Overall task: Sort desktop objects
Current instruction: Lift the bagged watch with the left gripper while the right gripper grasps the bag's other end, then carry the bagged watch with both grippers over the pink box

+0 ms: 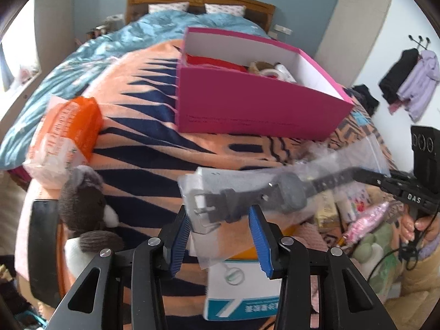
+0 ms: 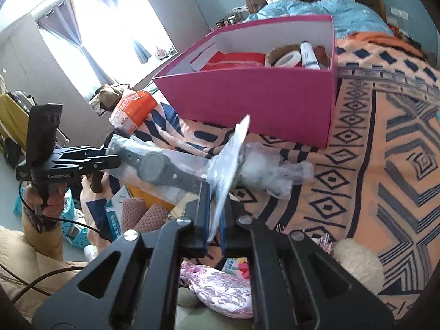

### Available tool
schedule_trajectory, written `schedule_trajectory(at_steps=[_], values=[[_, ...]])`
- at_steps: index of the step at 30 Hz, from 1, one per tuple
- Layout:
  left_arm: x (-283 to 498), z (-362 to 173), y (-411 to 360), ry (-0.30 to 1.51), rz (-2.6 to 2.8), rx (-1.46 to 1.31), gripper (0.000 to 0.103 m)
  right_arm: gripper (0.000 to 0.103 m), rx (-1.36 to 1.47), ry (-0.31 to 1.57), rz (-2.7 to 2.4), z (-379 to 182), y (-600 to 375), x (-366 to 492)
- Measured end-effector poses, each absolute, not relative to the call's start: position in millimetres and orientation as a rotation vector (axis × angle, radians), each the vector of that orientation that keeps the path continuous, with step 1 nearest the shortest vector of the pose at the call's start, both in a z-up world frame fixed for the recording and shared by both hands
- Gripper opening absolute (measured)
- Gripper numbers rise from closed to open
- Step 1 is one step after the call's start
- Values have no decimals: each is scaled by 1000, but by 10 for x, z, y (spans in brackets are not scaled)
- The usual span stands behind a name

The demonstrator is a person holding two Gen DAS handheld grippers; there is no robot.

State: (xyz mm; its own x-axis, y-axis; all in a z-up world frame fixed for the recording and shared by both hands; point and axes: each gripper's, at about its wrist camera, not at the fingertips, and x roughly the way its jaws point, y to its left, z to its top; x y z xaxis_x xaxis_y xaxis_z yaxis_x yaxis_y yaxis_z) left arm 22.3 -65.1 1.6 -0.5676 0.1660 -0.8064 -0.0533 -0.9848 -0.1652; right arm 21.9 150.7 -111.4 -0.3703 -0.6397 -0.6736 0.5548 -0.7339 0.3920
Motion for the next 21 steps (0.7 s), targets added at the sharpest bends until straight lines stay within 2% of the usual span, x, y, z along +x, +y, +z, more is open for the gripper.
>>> schedule_trajectory(at_steps=[8,10,12,21], values=[[230,6,-685,-219,2635,-1373,45,8,1144,-179,-2128,-1190,1600,195],[237,23,-688,-240,2636,-1363,40,8,1136,-187,-2126,-1175,1604,207],[253,60,-679,-253,2635,-1344,30,8,1133,-210,-2121,-1172,1604,213],[250,240,-616,-265,2639,-1262,30,7,1067,-228,-2124,-998,1535,282]])
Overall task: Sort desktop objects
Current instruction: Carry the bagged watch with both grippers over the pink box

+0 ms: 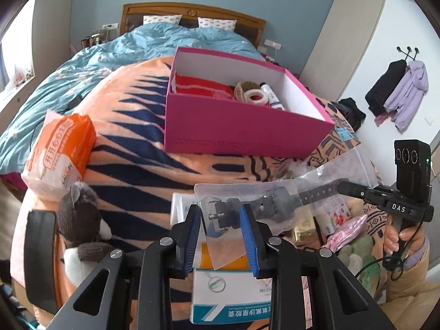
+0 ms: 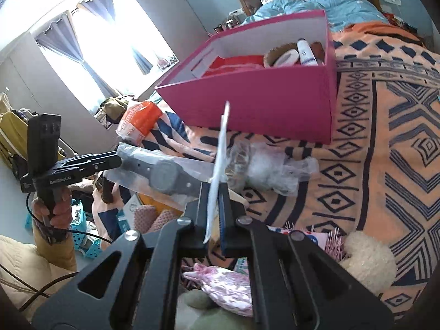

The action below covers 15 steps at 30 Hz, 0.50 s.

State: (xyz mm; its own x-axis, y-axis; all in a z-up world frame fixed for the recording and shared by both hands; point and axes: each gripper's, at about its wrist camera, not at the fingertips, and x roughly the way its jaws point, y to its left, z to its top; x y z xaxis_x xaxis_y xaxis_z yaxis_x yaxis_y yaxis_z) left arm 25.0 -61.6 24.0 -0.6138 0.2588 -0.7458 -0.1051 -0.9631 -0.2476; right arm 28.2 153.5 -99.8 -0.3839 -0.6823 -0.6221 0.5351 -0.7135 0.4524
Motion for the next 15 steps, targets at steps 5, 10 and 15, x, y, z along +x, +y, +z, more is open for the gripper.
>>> schedule_trajectory(at_steps=[5,10,15], values=[[200,319,-642,-287,2642,-1230,30,7,1027,-249,-2139,-872,1558,283],[115,373,-646,-271,2664,-1218,30,7,998,-244,-2150,-763,1555,249],[57,431,-651,-257,2678,-1199,30,7,987,-238,-2158,-695,1527,206]])
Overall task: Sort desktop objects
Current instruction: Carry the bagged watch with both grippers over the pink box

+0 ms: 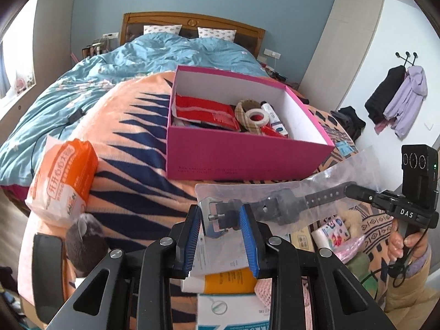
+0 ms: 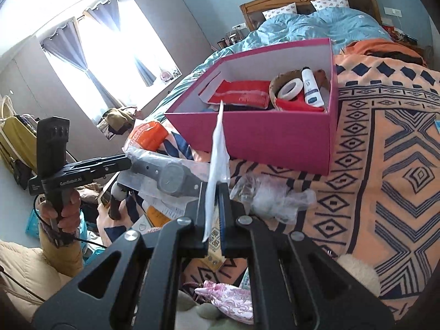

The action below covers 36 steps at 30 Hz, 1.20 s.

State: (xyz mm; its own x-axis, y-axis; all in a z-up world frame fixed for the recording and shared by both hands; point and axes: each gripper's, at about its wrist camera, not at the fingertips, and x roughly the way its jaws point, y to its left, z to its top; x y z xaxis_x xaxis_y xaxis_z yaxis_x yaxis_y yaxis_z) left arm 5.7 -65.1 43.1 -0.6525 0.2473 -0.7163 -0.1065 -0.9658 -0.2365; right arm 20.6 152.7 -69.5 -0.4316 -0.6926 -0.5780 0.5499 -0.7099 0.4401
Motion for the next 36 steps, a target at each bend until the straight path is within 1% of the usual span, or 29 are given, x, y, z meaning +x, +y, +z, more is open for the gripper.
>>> schedule_trajectory(at_steps=[24,36], values=[[-307,854,-712,-188,2743,-1071,30,7,882,-226,-2196,-276,1424,-71],[-538,914,-709,-192,2749,-1068,30,7,875,-256,-2207,-205,1454,-275]])
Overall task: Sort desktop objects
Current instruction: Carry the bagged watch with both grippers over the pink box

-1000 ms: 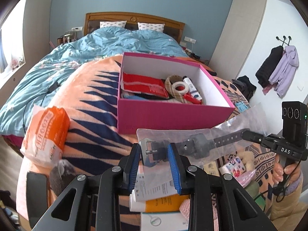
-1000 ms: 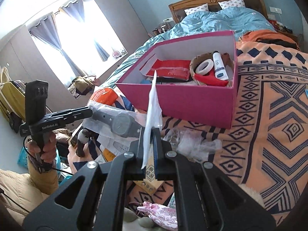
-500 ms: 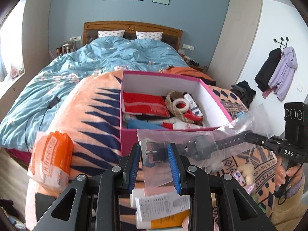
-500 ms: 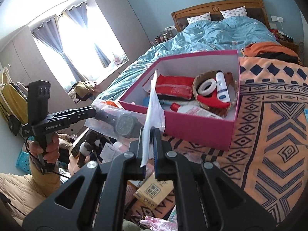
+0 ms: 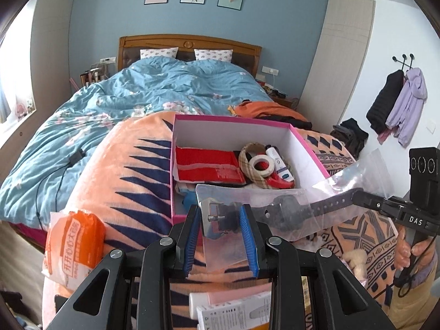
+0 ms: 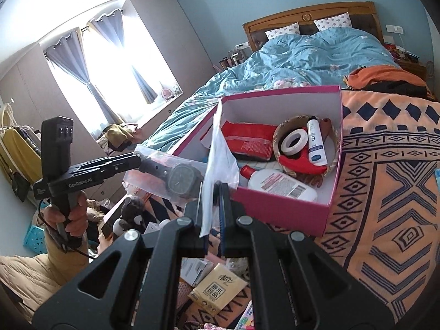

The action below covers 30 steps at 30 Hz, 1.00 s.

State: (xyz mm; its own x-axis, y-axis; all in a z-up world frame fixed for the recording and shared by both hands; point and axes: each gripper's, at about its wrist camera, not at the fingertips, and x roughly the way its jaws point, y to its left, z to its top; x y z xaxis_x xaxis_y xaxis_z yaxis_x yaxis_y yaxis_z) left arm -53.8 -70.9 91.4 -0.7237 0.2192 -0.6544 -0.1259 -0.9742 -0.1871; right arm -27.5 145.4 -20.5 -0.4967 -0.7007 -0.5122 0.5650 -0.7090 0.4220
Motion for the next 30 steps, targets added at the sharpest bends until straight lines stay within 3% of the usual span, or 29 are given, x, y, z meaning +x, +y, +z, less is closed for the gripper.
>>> schedule_trajectory(at_steps=[30], values=[[-1069,784,-721,-212,2754,-1153,30,7,915,-327,-2217,-207,1474,-782]])
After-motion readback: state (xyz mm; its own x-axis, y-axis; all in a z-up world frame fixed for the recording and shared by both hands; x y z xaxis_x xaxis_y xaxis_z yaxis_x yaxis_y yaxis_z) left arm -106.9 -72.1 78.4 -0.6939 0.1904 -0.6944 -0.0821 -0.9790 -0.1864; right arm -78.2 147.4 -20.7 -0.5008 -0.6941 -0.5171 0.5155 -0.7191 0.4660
